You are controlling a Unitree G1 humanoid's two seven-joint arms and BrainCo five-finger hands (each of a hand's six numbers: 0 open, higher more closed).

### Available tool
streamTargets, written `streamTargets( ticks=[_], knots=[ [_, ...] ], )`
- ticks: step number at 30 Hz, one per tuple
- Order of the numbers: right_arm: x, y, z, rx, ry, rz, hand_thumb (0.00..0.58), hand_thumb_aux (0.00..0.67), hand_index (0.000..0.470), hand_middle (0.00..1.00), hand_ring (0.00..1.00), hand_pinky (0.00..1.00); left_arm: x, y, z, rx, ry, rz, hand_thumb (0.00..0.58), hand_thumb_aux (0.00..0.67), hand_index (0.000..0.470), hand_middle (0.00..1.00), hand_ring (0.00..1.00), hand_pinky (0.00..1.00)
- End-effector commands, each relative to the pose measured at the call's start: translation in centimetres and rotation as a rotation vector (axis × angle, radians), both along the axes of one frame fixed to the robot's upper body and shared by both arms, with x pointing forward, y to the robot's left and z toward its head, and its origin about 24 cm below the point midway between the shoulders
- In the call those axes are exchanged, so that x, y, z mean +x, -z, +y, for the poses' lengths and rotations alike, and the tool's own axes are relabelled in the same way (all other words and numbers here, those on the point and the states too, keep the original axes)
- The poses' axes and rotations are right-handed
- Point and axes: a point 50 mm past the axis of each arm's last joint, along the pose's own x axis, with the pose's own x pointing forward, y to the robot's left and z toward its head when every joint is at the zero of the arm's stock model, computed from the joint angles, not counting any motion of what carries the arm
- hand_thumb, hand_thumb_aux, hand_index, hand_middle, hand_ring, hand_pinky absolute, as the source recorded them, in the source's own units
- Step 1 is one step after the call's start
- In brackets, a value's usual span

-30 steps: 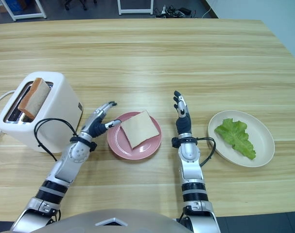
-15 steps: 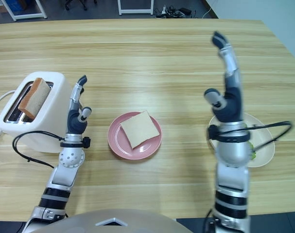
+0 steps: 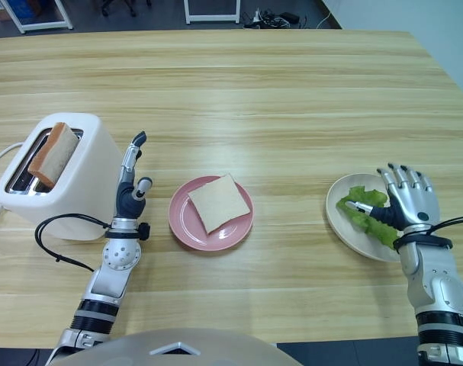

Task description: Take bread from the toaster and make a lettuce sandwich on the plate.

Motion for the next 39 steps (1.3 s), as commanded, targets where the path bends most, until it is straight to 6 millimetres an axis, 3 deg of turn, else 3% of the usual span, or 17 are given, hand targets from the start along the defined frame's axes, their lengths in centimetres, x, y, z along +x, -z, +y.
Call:
streamTargets(
  ticks=[1, 8, 10, 15, 21, 25, 28, 34, 36, 39],
  knots=[
    [1.3, 1.1, -0.4, -0.007, 0.001, 0.031, 0.445, 0.347, 0.243, 0.00, 0.00, 0.00, -0.1, 0.4, -0.3, 0.006, 0.000, 0.023, 0.000, 0.000, 0.000, 0.00, 0.00, 0.00],
    [2.5, 1.0, -1.2, -0.043, 0.016, 0.020, 0.484, 0.397, 0.278, 0.00, 0.00, 0.00, -0.2, 0.9, -0.7, 0.014, 0.009, 0.038, 0.000, 0.000, 0.000, 0.00, 0.00, 0.00],
    [2.8, 1.3, -1.0, -0.043, 0.008, 0.031, 0.541, 0.497, 0.348, 0.00, 0.00, 0.00, -0.2, 1.0, -0.7, 0.016, 0.010, 0.043, 0.000, 0.000, 0.000, 0.00, 0.00, 0.00],
    [2.9, 1.5, -0.6, -0.020, -0.020, 0.023, 0.580, 0.670, 0.470, 0.00, 0.00, 0.00, -0.1, 1.0, -0.8, 0.026, 0.014, 0.046, 0.000, 0.000, 0.000, 0.00, 0.00, 0.00],
    [2.8, 1.4, -0.7, -0.015, -0.025, 0.020, 0.580, 0.670, 0.470, 0.00, 0.00, 0.00, -0.2, 1.2, -0.7, 0.029, 0.008, 0.054, 0.000, 0.000, 0.000, 0.00, 0.00, 0.00],
    [2.6, -0.2, -0.6, -0.015, -0.052, -0.053, 0.580, 0.670, 0.470, 0.00, 0.00, 0.00, -0.1, 1.3, -0.8, 0.031, 0.014, 0.058, 0.000, 0.000, 0.000, 0.00, 0.00, 0.00],
    [3.0, -3.2, 1.7, 0.016, -0.147, -0.191, 0.580, 0.670, 0.470, 0.00, 0.00, 0.00, -0.1, 1.4, -0.7, 0.030, 0.012, 0.060, 0.000, 0.000, 0.000, 0.00, 0.00, 0.00],
    [4.9, -9.6, 9.3, 0.100, -0.392, -0.441, 0.580, 0.670, 0.470, 0.00, 0.00, 0.00, 0.0, 1.7, -0.8, 0.003, 0.017, 0.078, 0.000, 0.000, 0.000, 0.00, 0.00, 0.00],
    [5.7, -10.6, 12.0, 0.134, -0.475, -0.472, 0.580, 0.670, 0.470, 0.00, 0.00, 0.00, 0.0, 1.9, -0.8, -0.010, 0.020, 0.089, 0.000, 0.000, 0.000, 0.00, 0.00, 0.00],
    [6.7, -10.2, 16.4, 0.189, -0.602, -0.453, 0.580, 0.670, 0.470, 0.00, 0.00, 0.00, 0.0, 2.2, -0.8, -0.039, 0.025, 0.111, 0.000, 0.000, 0.000, 0.00, 0.00, 0.00]
  ],
)
